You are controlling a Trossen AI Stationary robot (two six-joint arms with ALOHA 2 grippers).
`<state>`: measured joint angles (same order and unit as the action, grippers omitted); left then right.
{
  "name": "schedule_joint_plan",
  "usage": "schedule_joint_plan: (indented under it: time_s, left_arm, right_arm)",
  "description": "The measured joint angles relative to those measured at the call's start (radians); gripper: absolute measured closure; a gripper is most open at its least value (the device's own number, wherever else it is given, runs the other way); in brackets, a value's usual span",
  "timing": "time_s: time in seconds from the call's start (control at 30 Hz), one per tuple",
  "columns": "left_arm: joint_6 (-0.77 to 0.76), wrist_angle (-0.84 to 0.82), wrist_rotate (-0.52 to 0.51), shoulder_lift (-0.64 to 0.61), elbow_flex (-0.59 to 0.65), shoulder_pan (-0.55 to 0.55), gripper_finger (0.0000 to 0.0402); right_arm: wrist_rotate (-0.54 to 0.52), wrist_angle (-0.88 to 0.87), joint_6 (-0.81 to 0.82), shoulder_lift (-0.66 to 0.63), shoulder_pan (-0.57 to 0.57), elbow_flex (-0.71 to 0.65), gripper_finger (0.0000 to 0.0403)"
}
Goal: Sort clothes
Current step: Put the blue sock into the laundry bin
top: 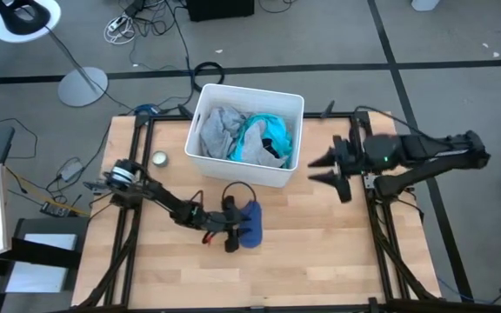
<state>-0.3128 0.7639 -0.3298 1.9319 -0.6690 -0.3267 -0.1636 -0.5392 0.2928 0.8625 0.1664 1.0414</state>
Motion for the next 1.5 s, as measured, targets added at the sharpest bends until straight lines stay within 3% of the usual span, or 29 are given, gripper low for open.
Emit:
schedule_joint_plan:
  time_s: [0.17,0.23,0.4,0.47,0.63,0.93,1.1,1.3,1.5]
  left_arm:
    - [0.031,0.018,0.015,0.081,-0.058,0.009,0.0228]
    - [0.032,0.018,0.057,0.087,-0.067,0.016,0.0247]
    - [-0.055,0.014,0.152,0.087,-0.070,0.051,0.0369]
    - [-0.077,0.015,0.179,0.086,-0.070,0.067,0.0389]
    - [-0.083,0.018,0.187,0.060,-0.069,0.072,0.0399]
    - [-0.025,-0.089,0.178,-0.168,-0.079,0.072,0.0400]
    - [0.075,-0.234,0.144,-0.343,-0.109,0.076,0.0401]
    - [0.221,-0.399,0.125,-0.524,-0.227,0.139,0.0401]
    - [0.373,-0.575,0.124,-0.582,-0.415,0.262,0.0401]
  right_arm:
    - [-0.075,0.005,0.052,-0.041,0.118,-0.152,0.0224]
    - [-0.078,0.012,0.077,-0.044,0.147,-0.221,0.0224]
    - [-0.077,0.039,0.161,-0.037,0.173,-0.388,0.0223]
    - [-0.100,0.043,0.260,-0.036,0.175,-0.450,0.0224]
    - [-0.227,0.217,0.330,-0.053,0.186,-0.607,0.0223]
    - [-0.232,0.529,0.279,-0.093,0.200,-0.811,0.0222]
    - [-0.232,0.578,0.263,-0.127,0.200,-0.851,0.0222]
    - [-0.234,0.625,0.262,-0.130,0.200,-0.882,0.0224]
    - [-0.233,0.709,0.261,-0.132,0.201,-0.924,0.0224]
